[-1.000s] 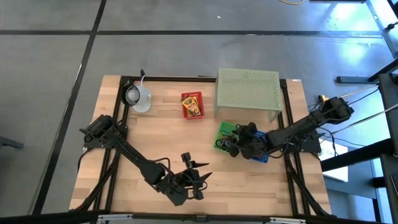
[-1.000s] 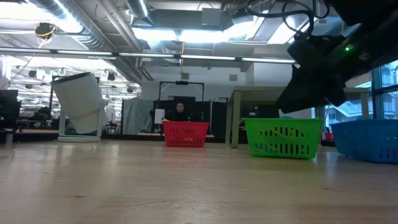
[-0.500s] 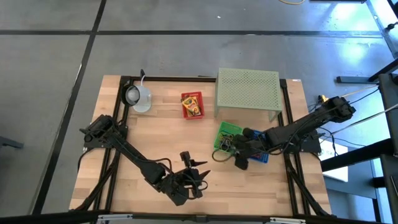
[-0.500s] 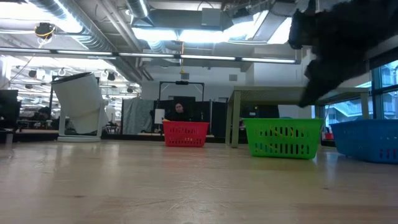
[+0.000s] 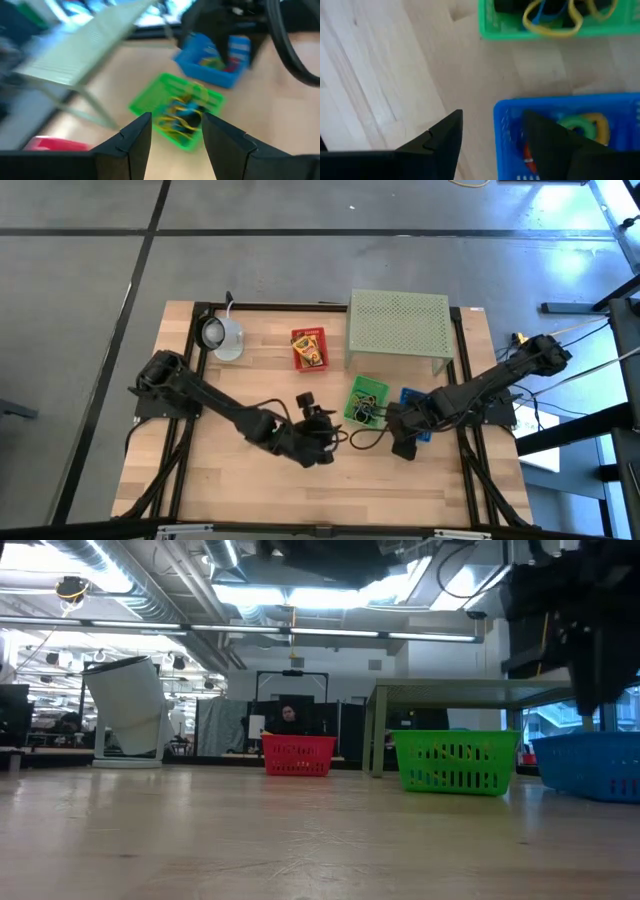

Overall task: Pick & Place Office Desk Supplies
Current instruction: Put the blue bin with the sorted spring keychains on the shelf

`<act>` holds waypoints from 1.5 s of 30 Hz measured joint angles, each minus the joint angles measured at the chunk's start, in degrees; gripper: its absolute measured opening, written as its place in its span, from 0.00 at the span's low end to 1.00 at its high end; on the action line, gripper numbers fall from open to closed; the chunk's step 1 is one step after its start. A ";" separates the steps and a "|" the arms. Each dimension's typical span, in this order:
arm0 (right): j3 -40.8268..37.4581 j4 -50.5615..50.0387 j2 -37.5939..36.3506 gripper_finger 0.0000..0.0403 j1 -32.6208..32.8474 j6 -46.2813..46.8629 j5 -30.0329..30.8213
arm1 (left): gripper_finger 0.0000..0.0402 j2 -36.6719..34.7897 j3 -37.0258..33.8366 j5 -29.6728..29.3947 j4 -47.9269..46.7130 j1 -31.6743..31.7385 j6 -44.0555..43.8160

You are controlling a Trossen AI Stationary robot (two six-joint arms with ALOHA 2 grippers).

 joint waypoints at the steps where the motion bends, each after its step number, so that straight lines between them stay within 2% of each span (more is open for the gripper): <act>1: -0.26 -0.11 0.00 0.50 0.48 0.94 -0.12 | 0.42 -0.01 0.02 3.07 -0.01 0.58 -0.12; 4: -0.51 -0.22 0.01 0.49 2.09 1.50 -0.40 | 0.42 0.25 0.02 10.84 -0.35 1.57 -0.23; 7: -0.51 -0.26 0.01 0.49 3.57 1.50 0.07 | 0.42 0.84 -0.27 13.59 -0.60 1.87 -0.26; 13: -0.52 -0.42 0.20 0.49 5.96 1.79 5.61 | 0.42 0.82 -1.60 13.23 -0.81 0.76 -6.35; 24: -0.74 -1.01 0.28 0.49 5.97 2.53 4.25 | 0.42 0.78 -1.60 9.93 -0.38 -0.56 -5.78; 35: -8.31 -0.58 0.34 0.49 5.95 4.06 4.26 | 0.42 0.78 -1.60 9.66 -0.41 -0.54 -5.72; 45: -12.76 5.30 0.36 0.49 5.77 2.09 2.76 | 0.42 0.78 -1.60 9.60 -0.43 -0.50 -5.65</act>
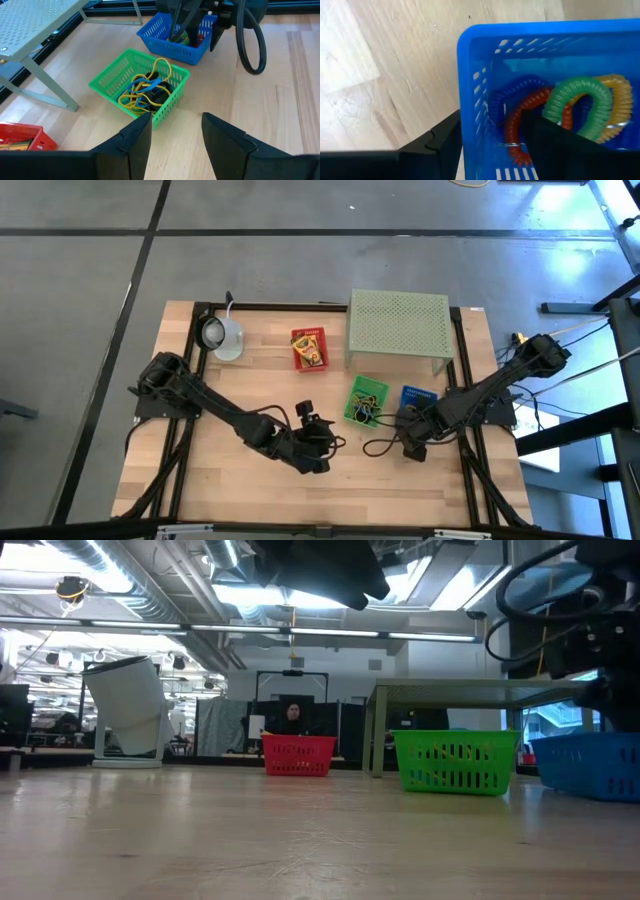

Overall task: Pick & Place Office Desk Supplies
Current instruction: Put the blue bin with the sorted spring keychains on the shelf

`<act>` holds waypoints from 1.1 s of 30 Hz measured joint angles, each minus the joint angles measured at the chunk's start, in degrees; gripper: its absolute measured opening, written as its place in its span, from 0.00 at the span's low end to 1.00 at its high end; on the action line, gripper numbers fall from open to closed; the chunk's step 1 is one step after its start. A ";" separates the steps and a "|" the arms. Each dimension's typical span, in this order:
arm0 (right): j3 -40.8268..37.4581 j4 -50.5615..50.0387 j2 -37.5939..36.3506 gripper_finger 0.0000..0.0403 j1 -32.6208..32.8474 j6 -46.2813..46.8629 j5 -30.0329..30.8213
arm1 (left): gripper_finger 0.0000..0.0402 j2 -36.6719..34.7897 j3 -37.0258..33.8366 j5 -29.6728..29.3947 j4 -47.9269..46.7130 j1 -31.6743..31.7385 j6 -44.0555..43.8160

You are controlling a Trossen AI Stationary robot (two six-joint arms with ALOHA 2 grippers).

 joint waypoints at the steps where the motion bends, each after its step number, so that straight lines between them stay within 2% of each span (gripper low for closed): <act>1: -0.41 0.67 0.00 0.49 -0.02 0.10 -0.12 | 0.42 0.00 0.00 0.01 0.00 0.00 0.00; 5: -1.65 1.12 0.00 0.48 -0.03 0.87 -0.16 | 0.42 0.00 0.00 0.01 -0.02 0.00 0.02; 8: -1.92 0.56 0.00 0.44 -0.03 2.87 -0.39 | 0.42 0.00 0.00 0.01 -0.02 0.00 0.02; 11: -1.90 0.51 0.00 0.34 -0.03 3.91 -1.53 | 0.42 0.00 0.00 0.01 -0.09 0.00 0.02; 15: -1.87 0.48 -0.02 0.11 -0.01 3.68 -1.82 | 0.42 0.00 0.00 0.01 -0.33 0.00 0.02; 17: -1.81 0.47 -0.02 0.04 -0.03 3.24 -2.19 | 0.42 0.00 0.00 0.02 -0.79 0.00 0.02; 21: -0.37 -1.21 0.00 0.05 0.28 0.92 -5.09 | 0.42 0.00 0.00 0.04 -1.99 0.00 0.09; 26: 8.04 -8.93 0.00 0.03 2.00 -3.09 -7.19 | 0.42 0.00 0.00 0.04 -3.10 0.00 0.28; 29: 15.16 -13.90 0.00 0.03 3.70 -6.48 -6.16 | 0.42 0.00 0.00 0.04 -3.06 0.00 0.28; 33: 25.16 -20.30 0.00 0.02 6.06 -8.81 0.19 | 0.42 0.00 0.00 0.04 -3.06 -0.02 0.28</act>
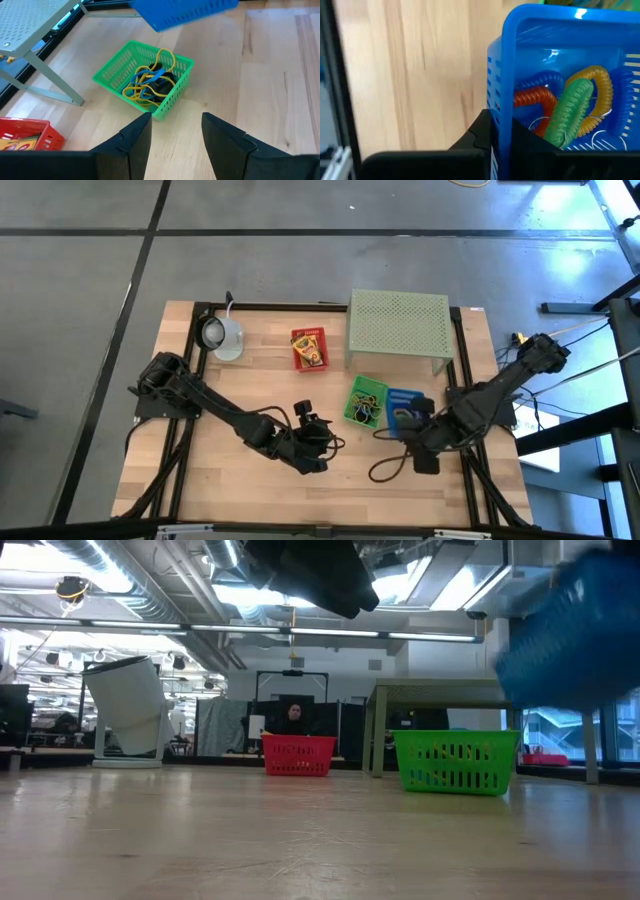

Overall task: Pick & Place Office Desk Supplies
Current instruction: Put the blue bin with the sorted spring keychains on the shelf

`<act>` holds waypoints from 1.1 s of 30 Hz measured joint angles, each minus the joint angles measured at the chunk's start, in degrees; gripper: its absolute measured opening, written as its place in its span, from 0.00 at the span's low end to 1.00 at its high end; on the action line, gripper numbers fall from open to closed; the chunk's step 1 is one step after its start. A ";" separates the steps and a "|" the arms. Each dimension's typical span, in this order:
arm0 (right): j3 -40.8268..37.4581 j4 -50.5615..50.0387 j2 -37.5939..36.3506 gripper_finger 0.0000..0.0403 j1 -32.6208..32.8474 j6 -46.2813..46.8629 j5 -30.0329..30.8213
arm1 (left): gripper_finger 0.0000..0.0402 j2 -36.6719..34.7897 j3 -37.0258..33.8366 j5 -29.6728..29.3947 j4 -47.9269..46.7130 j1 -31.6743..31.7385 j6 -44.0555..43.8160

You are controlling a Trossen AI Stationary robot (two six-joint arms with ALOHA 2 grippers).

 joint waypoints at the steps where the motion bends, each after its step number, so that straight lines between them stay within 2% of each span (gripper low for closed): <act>1: 2.29 -1.25 0.00 0.02 0.34 0.02 1.94 | 0.42 0.00 0.00 0.02 0.00 0.00 0.00; 6: 11.01 -6.95 0.00 0.02 1.02 -3.07 11.09 | 0.42 0.00 0.00 0.02 0.02 -0.02 0.00; 10: 14.62 -10.39 0.00 0.02 -1.62 -7.76 16.15 | 0.42 0.00 0.00 0.02 0.02 -0.02 0.00; 14: 15.78 -15.88 -0.06 0.02 -8.74 -13.59 15.79 | 0.42 0.00 0.00 0.02 0.02 -0.02 0.02; 19: 14.92 -22.53 -1.49 0.02 -20.62 -21.52 12.06 | 0.42 0.00 0.00 0.04 0.02 -0.02 0.07; 24: 12.87 -22.08 -5.16 0.02 -30.71 -33.11 10.57 | 0.42 0.00 0.00 0.04 -0.34 -0.02 0.57; 33: 4.51 -20.75 -10.66 0.02 -48.65 -43.45 10.35 | 0.42 0.00 0.00 0.04 -1.79 -0.02 2.33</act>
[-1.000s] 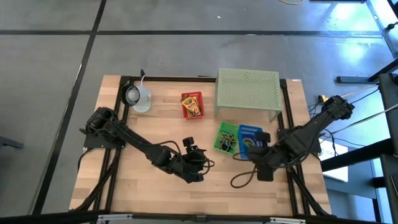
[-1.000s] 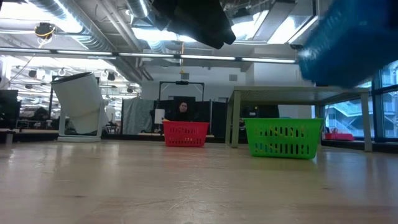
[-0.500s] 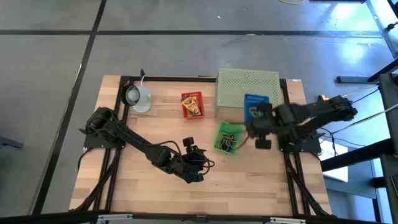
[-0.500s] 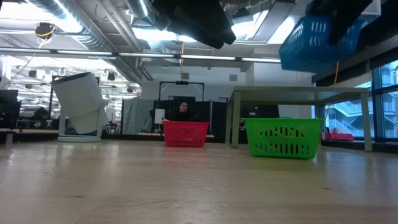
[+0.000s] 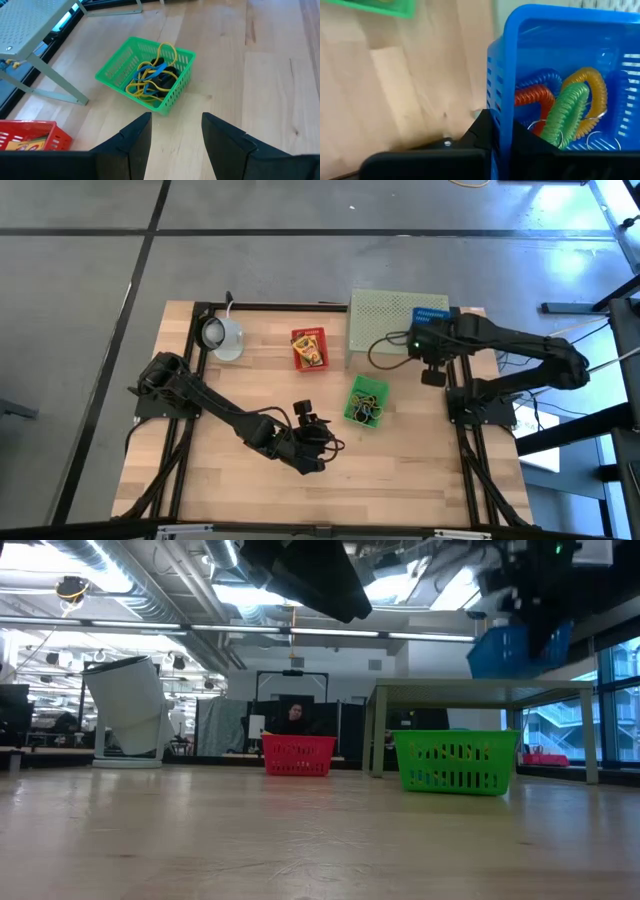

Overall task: Pick & Place Office Desk Supplies
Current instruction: Put the blue bin with the sorted spring keychains on the shelf

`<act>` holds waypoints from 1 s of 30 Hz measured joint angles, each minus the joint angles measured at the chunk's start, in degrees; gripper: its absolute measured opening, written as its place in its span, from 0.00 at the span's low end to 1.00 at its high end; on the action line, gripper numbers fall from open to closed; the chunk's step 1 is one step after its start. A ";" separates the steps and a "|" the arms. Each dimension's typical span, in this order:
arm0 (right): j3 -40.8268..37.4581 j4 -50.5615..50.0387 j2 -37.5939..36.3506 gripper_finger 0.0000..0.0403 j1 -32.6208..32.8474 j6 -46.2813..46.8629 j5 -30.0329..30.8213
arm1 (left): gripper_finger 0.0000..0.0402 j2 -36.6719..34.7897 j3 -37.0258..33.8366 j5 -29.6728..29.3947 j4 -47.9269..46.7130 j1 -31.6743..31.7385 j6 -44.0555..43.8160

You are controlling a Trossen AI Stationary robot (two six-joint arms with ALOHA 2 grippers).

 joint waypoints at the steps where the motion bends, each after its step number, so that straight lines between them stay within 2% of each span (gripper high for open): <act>1: -1.15 0.75 -0.32 0.02 -1.48 -1.26 0.03 | 0.42 0.00 -0.02 -0.02 -0.02 0.00 -0.04; 4: -4.26 1.74 -0.93 0.02 -5.44 -4.48 0.16 | 0.42 0.00 -0.02 -0.02 0.02 0.08 -0.06; 10: -6.39 2.50 -1.02 0.10 -10.22 -7.66 7.91 | 0.42 0.00 -0.01 -0.02 0.05 0.09 -0.16; 15: -6.39 5.02 -1.21 0.12 -11.04 -11.60 8.43 | 0.42 0.00 -0.02 -0.02 0.07 0.09 -0.17; 22: -6.39 5.09 -1.19 0.11 -11.04 -10.30 8.63 | 0.42 0.00 0.00 -0.02 0.07 0.09 -0.19; 30: -6.39 5.10 -1.19 0.21 -11.04 -8.57 9.44 | 0.42 0.00 -0.01 -0.02 0.09 0.09 -0.67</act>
